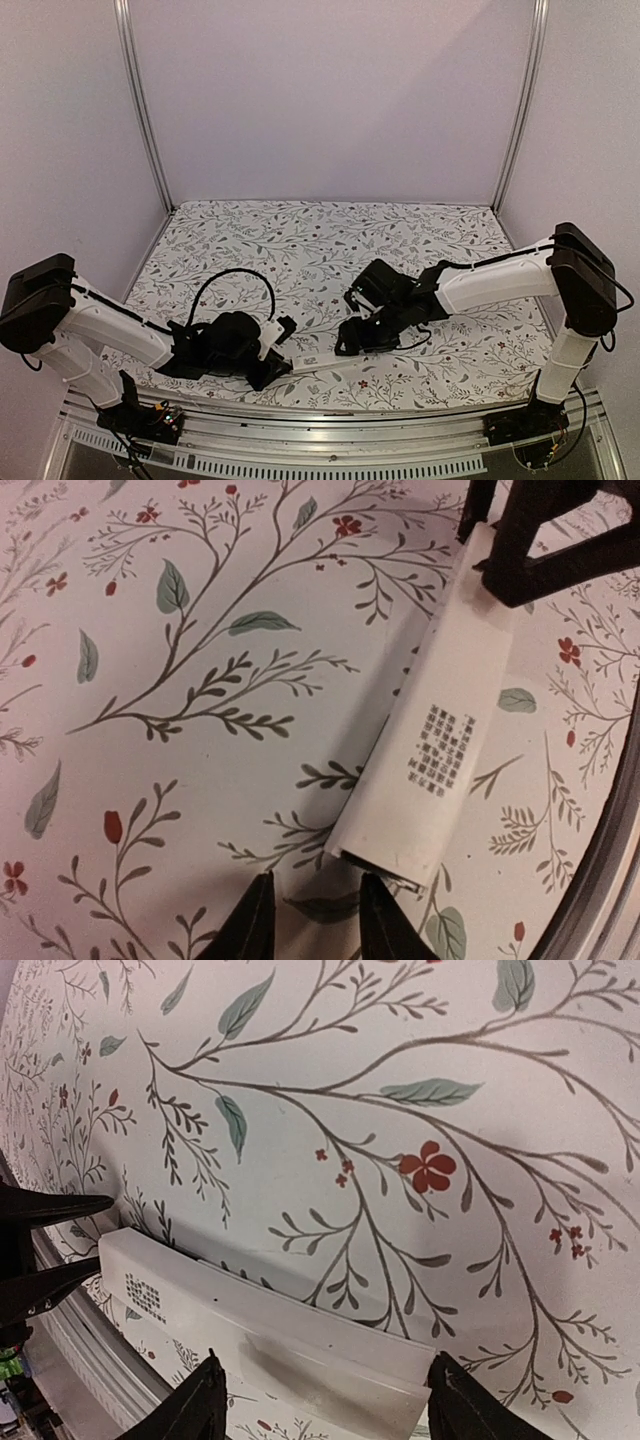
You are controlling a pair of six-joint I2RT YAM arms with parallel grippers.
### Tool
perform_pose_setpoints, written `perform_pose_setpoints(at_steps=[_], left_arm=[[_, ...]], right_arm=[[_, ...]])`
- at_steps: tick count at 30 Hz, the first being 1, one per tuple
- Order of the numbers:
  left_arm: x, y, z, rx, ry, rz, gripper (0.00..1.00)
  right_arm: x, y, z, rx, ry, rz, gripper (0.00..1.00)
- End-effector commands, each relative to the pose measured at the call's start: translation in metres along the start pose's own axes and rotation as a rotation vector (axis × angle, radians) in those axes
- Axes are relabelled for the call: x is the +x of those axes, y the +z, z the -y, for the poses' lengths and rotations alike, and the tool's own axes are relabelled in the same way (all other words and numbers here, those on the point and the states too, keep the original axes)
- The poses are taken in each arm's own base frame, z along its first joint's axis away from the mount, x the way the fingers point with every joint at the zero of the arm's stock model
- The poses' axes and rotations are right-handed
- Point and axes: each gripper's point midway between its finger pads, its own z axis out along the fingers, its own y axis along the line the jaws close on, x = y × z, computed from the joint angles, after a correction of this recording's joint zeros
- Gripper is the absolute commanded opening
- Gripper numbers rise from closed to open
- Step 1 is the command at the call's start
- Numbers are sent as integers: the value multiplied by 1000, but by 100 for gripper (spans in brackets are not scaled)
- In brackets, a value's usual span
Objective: Load the batteries into the remote control
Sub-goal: Load the battery cover onto the remote control without the battery cover, then adjust the remote control at the center of the board.
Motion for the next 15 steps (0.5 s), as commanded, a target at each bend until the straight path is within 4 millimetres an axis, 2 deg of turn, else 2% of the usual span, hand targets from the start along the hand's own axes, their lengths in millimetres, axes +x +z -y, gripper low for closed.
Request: perform_pose_setpoints(at_steps=[1, 5, 10, 15], left_arm=[[-6, -3, 9, 35, -5, 33, 29], [-6, -3, 9, 36, -1, 33, 29], [-6, -4, 9, 36, -1, 37, 29], [-6, -4, 9, 36, 0, 38, 29]], right_arm=[[-15, -14, -6, 37, -44, 47, 69], [-21, -24, 2, 62, -37, 67, 70], [-30, -45, 23, 133, -3, 121, 67], [-31, -50, 41, 193, 12, 118, 65]])
